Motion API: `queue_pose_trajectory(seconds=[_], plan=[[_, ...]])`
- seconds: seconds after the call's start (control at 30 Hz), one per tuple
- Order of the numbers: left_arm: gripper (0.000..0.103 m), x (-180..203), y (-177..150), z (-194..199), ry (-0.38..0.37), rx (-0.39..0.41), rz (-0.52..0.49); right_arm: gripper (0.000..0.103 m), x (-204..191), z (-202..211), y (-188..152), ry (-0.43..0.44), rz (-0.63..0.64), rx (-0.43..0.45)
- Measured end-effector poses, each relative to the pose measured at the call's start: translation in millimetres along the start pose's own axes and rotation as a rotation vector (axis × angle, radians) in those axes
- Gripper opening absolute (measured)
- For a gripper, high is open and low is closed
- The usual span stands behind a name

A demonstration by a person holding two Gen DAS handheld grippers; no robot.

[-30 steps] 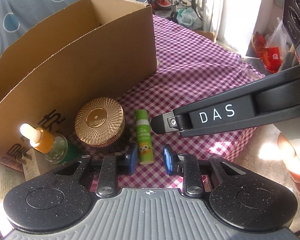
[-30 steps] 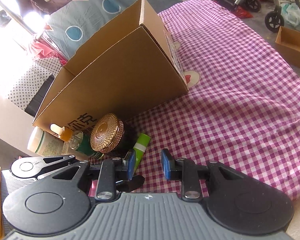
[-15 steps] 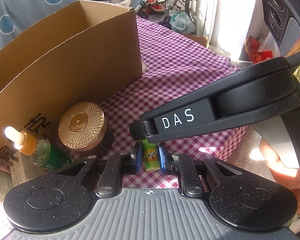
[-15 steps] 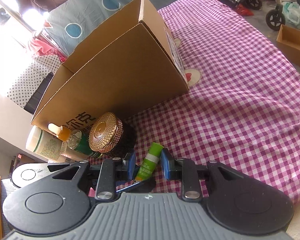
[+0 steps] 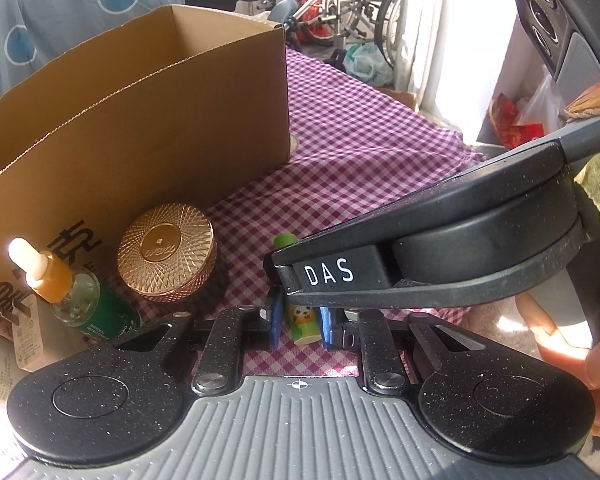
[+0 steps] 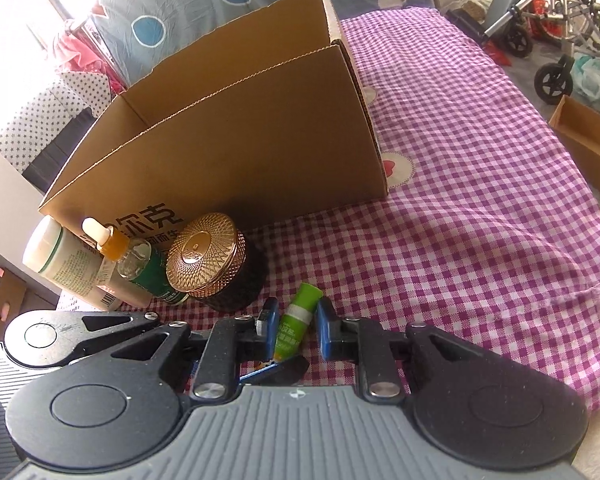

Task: Organize rigid objects
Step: 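Carry the lip balm into the box and open the right gripper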

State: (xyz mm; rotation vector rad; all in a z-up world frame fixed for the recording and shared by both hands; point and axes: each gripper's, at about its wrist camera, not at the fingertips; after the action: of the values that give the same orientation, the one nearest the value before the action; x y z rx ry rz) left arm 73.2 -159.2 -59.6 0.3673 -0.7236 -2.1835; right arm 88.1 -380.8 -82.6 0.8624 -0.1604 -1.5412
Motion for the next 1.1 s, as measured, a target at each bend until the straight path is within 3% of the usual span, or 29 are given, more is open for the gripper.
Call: queue_pose_trajectory(seconds=[0.17,0.33,0.47,0.63,0.77,0.93,1.1], plan=[[0.018,-3.5,1.8,19.0,-0.018,0.048,0.011,0.021,-9.5,20.7,1.5,-0.006,0.002,0.044],[0.017,-9.4,11.9,67.9,0.021,0.180,-0.004,0.020,-37.8,59.6,17.1,0.013,0.056,0.145],[0.018,-26.1,26.0,112.3,0.104,0.306,0.002,0.020,-73.1,86.6,50.5,0.081,0.141,0.243],[0.018,-70.2,50.2,141.2,0.170,0.357,0.061,0.020,-115.5,80.7,101.5,0.180,0.252,0.278],[0.018,-117.1,71.8,130.5,0.165,0.288,0.139,0.020,-137.2,40.9,147.2,0.238,0.268,0.181],[0.017,-169.4,86.8,82.2,0.155,0.100,0.230,0.018,-144.7,-39.5,190.2,0.266,0.198,-0.061],[0.017,-195.7,86.4,46.6,0.155,-0.058,0.267,0.018,-133.9,-113.1,213.6,0.280,0.067,-0.281]])
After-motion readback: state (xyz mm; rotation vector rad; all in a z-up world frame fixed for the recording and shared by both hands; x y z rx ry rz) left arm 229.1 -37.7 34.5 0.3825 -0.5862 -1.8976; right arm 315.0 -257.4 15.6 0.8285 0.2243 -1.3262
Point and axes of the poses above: each gripper's, at about its wrist camera, not at the fingertips, and z roughly against the way its jaws point, x to its right, y to its top, and after that the axes turned 1 degree about x, right-handed
